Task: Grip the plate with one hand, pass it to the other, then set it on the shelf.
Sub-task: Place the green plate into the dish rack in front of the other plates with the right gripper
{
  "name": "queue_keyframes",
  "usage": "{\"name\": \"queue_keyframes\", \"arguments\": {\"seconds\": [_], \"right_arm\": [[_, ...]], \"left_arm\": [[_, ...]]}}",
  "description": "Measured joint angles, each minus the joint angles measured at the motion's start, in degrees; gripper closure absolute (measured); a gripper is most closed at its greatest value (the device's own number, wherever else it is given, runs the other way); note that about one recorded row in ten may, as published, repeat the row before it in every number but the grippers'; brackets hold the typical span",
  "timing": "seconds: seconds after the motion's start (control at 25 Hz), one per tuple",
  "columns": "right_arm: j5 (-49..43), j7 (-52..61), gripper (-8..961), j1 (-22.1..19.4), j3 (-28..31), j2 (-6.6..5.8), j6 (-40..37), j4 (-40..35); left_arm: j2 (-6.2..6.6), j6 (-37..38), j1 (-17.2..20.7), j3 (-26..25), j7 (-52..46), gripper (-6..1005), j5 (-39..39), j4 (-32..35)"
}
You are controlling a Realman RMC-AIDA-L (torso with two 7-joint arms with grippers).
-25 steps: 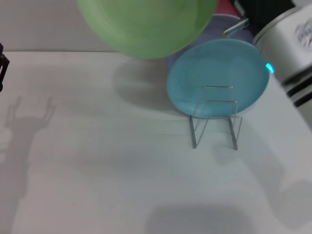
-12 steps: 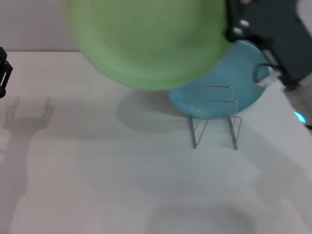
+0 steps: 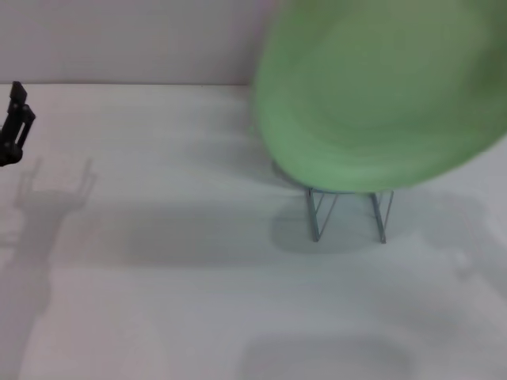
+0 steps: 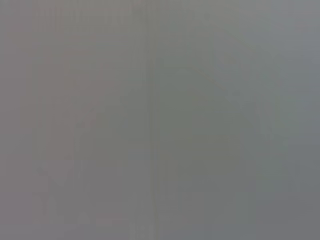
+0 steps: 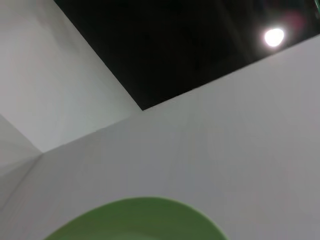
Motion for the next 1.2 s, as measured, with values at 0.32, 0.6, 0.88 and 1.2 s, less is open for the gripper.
{"name": "queue_keyframes", "arguments": {"seconds": [0.32,0.6,0.88,1.2], "right_arm": [[0.2,-2.4,928,3.0,5.8,-0.61,-10.8,-14.7],[0.2,-14.6,927,3.1,6.4,-0.62,-11.7,-15.4],[0.3,-22.1,927,4.5,6.5,-0.88,-11.2,-17.8],[0.6,-24.7,927,6.9,7.4,-1.31,-9.5,-22.8]], "left_arm": [[0.05,0.0,0.0,2.7,0.6,184,0.2,-0.6],[-0.02,-0.2,-0.5,5.1,0.5,184,0.2,-1.5],[-0.23,-2.7,-1.7,6.5,0.1,184,0.2,-1.5],[-0.33,-4.3,-2.9,7.2,0.1,184,0.2,-1.5]]}}
